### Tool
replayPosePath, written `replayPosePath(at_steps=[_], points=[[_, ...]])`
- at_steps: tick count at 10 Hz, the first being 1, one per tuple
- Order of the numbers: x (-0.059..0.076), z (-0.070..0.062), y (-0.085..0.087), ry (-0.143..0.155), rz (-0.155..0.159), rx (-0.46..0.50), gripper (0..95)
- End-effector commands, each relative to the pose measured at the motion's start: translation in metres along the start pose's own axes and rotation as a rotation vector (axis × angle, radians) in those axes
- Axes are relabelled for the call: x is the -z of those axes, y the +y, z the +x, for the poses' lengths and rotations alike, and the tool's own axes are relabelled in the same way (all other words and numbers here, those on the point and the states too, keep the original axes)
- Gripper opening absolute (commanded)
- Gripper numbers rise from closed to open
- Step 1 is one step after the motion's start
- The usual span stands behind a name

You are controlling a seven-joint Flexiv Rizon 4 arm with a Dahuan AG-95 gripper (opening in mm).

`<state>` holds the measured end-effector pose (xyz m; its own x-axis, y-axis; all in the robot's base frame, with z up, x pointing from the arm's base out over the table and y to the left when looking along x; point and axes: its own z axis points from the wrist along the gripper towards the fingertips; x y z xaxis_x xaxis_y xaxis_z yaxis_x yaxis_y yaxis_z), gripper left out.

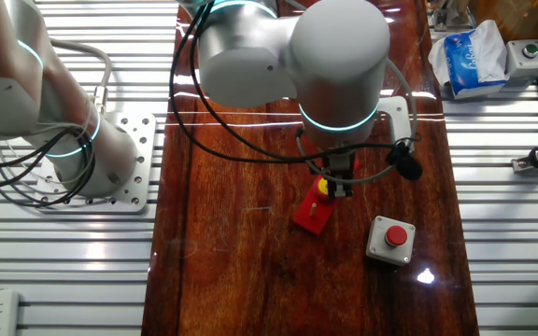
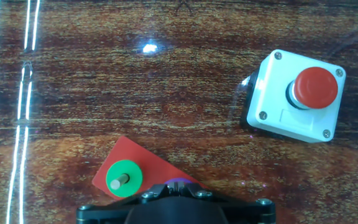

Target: Take out one Hanoi block and throw it aside

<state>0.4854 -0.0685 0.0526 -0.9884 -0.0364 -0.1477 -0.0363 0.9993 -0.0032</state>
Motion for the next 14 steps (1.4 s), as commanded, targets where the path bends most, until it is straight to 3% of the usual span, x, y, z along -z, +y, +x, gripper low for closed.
replayPosePath(at_steps=[1, 2, 6, 8, 14], points=[[0.002, -0.001, 0.002, -0.009, -0.084, 0.069, 19.0], [0.004, -0.001, 0.002, -0.019, -0.092, 0.092, 95.0], [0.040, -0.007, -0.008, -0.007, -0.076, 0.114, 95.0], [0.059, -0.017, -0.012, 0.024, -0.029, 0.128, 95.0], [0.063, -0.023, -0.014, 0.053, -0.040, 0.153, 95.0]])
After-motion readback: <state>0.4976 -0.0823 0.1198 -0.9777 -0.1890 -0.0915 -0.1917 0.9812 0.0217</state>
